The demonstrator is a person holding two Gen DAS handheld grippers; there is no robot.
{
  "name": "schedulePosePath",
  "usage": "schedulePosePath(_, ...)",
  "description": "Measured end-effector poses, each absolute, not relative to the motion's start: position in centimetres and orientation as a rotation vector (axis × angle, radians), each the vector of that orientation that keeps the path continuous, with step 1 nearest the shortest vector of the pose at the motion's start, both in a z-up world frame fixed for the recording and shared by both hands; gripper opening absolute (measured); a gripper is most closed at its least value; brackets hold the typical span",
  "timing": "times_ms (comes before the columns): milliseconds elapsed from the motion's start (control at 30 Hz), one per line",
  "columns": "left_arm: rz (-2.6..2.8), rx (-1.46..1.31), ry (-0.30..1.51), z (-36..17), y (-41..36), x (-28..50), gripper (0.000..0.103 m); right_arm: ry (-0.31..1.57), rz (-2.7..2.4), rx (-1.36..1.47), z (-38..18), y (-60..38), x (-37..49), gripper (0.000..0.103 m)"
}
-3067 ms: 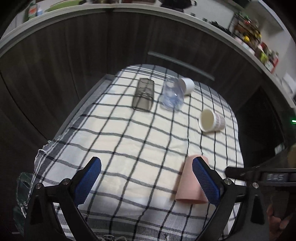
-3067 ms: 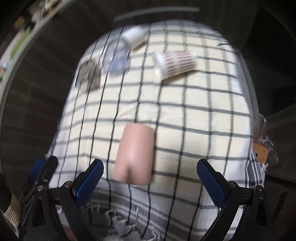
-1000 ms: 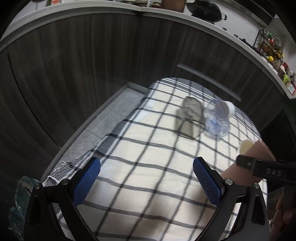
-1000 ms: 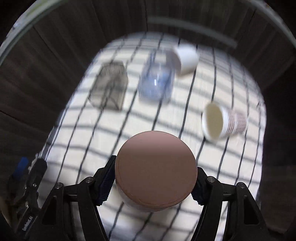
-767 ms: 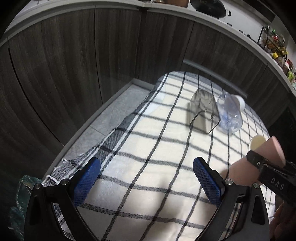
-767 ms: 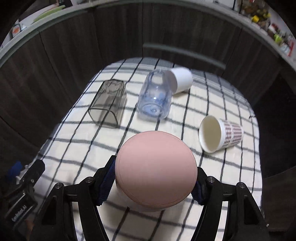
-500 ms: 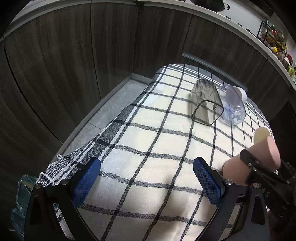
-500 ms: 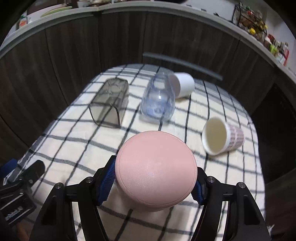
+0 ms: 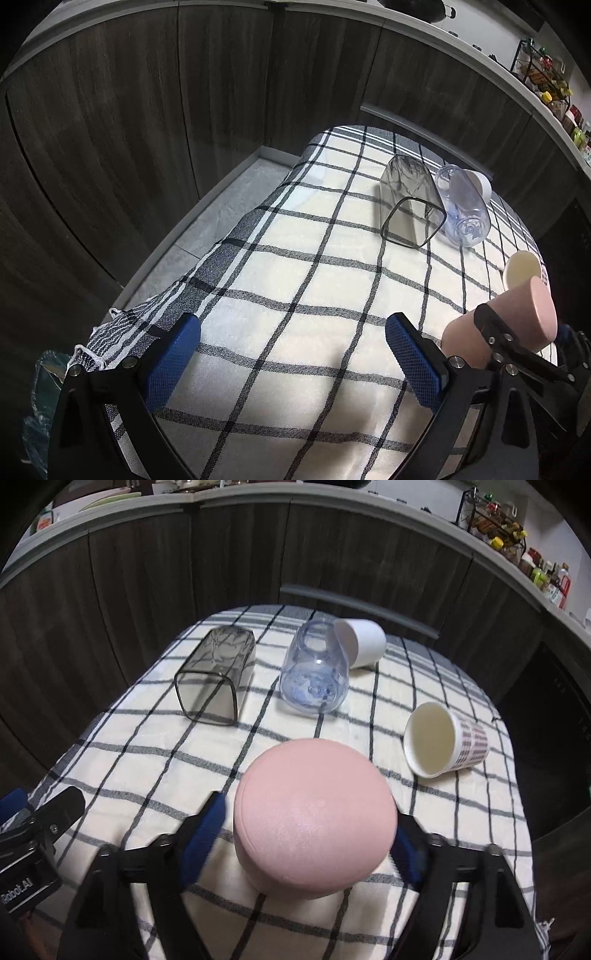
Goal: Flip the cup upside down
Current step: 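Turn the pink cup mouth-down and set it on the cloth with the right gripper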
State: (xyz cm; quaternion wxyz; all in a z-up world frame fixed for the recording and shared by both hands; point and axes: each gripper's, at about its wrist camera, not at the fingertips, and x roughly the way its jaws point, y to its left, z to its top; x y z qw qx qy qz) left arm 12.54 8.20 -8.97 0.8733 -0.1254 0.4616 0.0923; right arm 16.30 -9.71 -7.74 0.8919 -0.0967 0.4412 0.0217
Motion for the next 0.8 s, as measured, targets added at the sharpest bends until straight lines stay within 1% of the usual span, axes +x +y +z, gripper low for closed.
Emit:
schedulePosePath(133,0.177,-0.261,0.929,-8.3,8.0,12.1,0.102,0.841,0.033,-0.191,-6.2,-10.0,15.0,0.091)
schedulePosePath(267,0.141,-0.257,0.853,-7.0,7.6,11.3,0.102,0.769,0.023,-0.127,-4.5,-11.2,13.0,0.092)
schedulePosePath(333,0.123,-0.242,0.813,-6.4,7.1,11.0,0.102,0.725,0.015,-0.098,-3.5,-11.9,11.6,0.094)
schedulePosePath(500,0.043,-0.205,0.709,-4.9,5.1,9.6,0.102,0.591,-0.029,-0.098,-0.9,-13.3,8.1,0.102)
schedulePosePath(667,0.002,-0.168,0.609,-3.3,3.4,8.1,0.103,0.505,-0.077,-0.091,0.4,-14.7,5.6,0.102)
schedulePosePath(800,-0.016,-0.121,0.56,-2.7,2.3,7.0,0.103,0.502,-0.1,-0.061,0.2,-15.8,4.5,0.102)
